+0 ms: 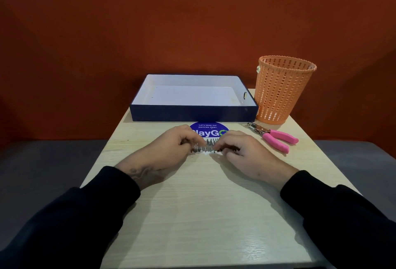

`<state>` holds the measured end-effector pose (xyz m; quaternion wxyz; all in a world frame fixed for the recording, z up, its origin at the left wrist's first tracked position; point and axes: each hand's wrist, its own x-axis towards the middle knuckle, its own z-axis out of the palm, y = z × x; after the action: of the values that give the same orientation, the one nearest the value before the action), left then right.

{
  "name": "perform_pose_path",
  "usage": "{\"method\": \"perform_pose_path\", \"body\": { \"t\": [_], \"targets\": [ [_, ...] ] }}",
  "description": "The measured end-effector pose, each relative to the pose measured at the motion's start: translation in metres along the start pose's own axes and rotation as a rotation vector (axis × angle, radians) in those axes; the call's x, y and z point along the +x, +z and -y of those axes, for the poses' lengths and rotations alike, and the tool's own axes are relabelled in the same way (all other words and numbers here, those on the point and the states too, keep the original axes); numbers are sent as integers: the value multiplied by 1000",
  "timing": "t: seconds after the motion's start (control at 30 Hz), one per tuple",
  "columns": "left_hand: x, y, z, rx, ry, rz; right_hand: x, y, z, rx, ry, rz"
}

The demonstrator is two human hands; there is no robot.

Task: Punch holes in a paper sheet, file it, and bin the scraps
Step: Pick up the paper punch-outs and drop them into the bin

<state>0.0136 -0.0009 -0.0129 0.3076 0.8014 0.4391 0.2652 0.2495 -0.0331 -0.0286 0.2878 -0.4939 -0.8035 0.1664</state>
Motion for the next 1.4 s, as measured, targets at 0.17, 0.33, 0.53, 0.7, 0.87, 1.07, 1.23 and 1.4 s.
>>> {"method": "perform_pose_path", "body": {
  "t": [0.17,0.33,0.53,0.7,0.87,1.07,1.23,1.4],
  "targets": [
    [1,-7,6,-118,-55,-70,13,12,15,-141,-100,92],
    [2,-8,12,-37,-66,-78,14,12,21,-218,-122,148],
    [2,-7,13,3,-62,-62,8,6,17,-204,-86,119],
    [0,-7,13,44,-50,-37,11,9,23,-306,-94,161],
    [-3,-11,8,150,-50,29,5,-1,20,-250,-55,135],
    [-7,-11,-1,258,3,43,6,3,23,-247,-57,131],
    [-6,-6,-5,190,56,96,6,4,22,-222,-31,117],
    [-7,-12,2,-104,-20,-68,9,8,24,-312,-62,169]
  ]
}}
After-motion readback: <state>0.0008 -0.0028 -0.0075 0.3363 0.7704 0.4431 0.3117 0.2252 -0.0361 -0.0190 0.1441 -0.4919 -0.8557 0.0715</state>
